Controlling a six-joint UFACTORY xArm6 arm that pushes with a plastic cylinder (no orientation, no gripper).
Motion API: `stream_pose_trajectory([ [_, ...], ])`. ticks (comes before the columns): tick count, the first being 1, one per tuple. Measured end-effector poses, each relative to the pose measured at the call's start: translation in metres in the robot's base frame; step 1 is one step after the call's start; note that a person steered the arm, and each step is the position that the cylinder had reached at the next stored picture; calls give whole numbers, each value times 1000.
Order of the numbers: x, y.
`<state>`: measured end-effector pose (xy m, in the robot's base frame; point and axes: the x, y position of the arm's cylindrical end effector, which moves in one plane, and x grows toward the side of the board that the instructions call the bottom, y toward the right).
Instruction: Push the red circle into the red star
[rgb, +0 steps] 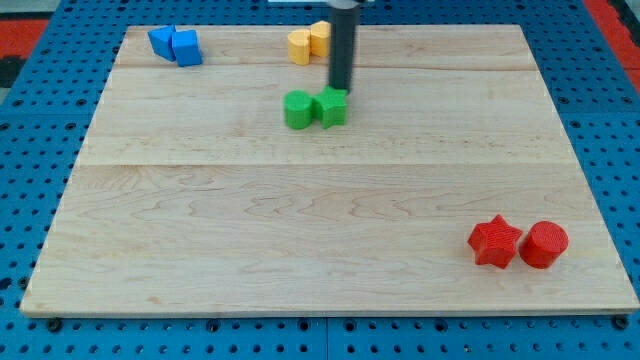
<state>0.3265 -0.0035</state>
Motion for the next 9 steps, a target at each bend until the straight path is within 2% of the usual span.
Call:
stream_pose_trajectory([
  [1, 2, -10],
  [3, 9, 52],
  [4, 32, 22],
  [5, 34, -59],
  [6, 34, -100],
  [7, 34, -42],
  [8, 34, 64],
  [9, 56, 174],
])
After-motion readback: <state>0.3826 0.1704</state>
